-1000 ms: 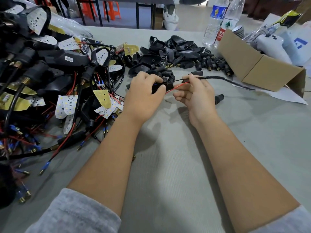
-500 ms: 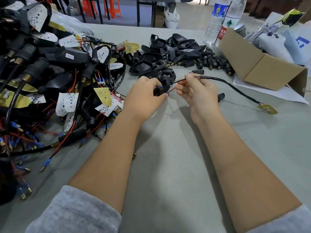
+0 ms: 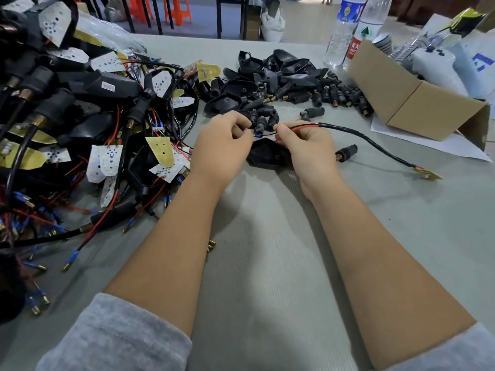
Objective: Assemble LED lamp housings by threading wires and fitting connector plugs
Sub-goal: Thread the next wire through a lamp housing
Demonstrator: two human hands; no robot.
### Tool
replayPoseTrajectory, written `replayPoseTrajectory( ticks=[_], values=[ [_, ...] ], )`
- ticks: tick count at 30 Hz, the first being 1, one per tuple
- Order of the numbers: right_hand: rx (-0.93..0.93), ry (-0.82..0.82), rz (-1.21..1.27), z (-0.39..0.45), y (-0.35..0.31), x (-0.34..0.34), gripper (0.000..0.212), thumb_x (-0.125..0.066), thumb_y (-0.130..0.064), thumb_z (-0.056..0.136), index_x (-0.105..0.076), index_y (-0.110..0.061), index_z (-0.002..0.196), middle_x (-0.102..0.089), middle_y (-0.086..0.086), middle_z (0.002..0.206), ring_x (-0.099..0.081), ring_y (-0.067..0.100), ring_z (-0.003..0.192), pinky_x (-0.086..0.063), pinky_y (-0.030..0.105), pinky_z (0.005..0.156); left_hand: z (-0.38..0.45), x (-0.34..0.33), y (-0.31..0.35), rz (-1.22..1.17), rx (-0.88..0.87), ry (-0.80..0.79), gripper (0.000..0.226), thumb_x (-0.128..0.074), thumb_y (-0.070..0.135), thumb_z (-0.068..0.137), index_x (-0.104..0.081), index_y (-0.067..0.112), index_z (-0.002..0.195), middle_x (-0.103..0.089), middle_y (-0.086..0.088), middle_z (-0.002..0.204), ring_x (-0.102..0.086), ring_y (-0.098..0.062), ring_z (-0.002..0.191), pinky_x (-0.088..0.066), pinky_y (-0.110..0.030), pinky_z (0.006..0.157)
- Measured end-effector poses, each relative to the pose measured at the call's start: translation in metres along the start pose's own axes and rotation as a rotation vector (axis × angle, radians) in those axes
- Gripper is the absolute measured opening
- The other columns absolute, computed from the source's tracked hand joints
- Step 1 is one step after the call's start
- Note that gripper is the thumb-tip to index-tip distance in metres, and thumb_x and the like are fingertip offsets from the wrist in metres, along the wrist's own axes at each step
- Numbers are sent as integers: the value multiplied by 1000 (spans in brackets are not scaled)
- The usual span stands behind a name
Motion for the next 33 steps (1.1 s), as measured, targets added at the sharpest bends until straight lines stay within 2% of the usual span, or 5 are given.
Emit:
replayPoseTrajectory(
  ticks=[7,16,19,26,33],
  values=[
    [100,154,-14,0,-5,11,22,-60,-15,94,-67,-27,77,-69,-4,71,-68,15,77,-57,41,85,-2,-14,-3,224,-57,-180,32,-58,30,82,-63,32,113,-65,8,100,-58,-18,100,-49,-35,85],
    [157,60,277,-5,-20,5,13,-51,-3,99,-63,-3,94,-68,9,78,-68,12,68,-58,26,72,0,8,0,188,13,114,6,-53,19,85,-59,18,85,-55,6,71,-50,-16,68,-38,-27,60],
    [60,-79,326,-9,-17,-8,14,-48,-4,101,-60,-1,95,-67,11,81,-68,12,67,-59,27,72,-1,9,0,32,69,112,9,-52,15,86,-58,21,87,-52,10,66,-51,-6,61,-39,-12,57],
    [-9,-50,336,-9,-12,-4,13,-52,-1,98,-62,-4,91,-68,14,86,-70,17,75,-60,27,76,-3,-10,4,-708,330,-88,18,-51,5,94,-61,14,107,-64,-6,88,-61,-10,63,-58,-24,64],
    [-45,-128,536,-7,-9,-10,12,-50,0,99,-60,-2,93,-68,17,85,-72,18,74,-60,29,76,-6,-19,7,-894,356,-125,23,-48,-4,96,-57,12,110,-65,-4,86,-67,-3,63,-59,-24,77]
  ],
)
Point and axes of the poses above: each hand's wrist, its own z-axis towards the middle knuckle, its own x-axis out of the back of the hand, y = z × x, the point moved 6 cm from there along z, towards the middle knuckle
